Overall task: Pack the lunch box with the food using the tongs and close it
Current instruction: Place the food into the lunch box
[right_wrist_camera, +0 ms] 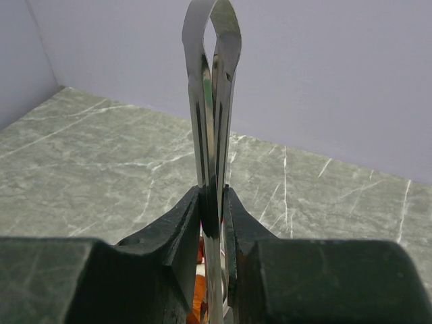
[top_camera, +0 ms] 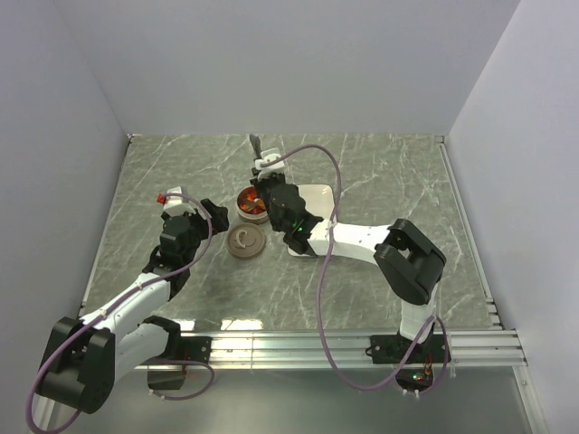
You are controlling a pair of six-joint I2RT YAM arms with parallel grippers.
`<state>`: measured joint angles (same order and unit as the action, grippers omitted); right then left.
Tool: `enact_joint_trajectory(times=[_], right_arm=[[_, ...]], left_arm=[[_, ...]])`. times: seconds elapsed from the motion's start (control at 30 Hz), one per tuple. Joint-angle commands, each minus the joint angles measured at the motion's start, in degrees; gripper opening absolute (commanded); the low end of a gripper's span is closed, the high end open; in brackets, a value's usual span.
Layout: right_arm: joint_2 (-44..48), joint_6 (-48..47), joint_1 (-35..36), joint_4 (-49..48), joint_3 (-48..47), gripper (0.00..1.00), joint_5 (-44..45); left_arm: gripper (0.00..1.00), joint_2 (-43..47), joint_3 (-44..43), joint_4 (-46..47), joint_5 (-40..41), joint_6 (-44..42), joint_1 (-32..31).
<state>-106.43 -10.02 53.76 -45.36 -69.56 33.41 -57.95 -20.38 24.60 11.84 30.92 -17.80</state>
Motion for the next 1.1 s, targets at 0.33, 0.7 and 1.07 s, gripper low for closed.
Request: enact_joint_trajectory(times=[0.33,0.7,1.07], right_arm=[[-3.9,-0.4,-0.8,-2.8,-5.5,0.24,0.8],[-4.5,-1.0,-2.3,-4.4,-6.0,0.23,0.2],[-6.6,-1.2,-3.0,-3.2,-9.7,0.23,-1.7]], left_arm=[[0.99,0.6,0.0,2.8,-0.5,0.2,0.2],[0.99,0.5,0.0,2.8,-0.5,0.1,0.2],[0.99,0.6,0.1,2.8,-0.5,0.2,0.2]])
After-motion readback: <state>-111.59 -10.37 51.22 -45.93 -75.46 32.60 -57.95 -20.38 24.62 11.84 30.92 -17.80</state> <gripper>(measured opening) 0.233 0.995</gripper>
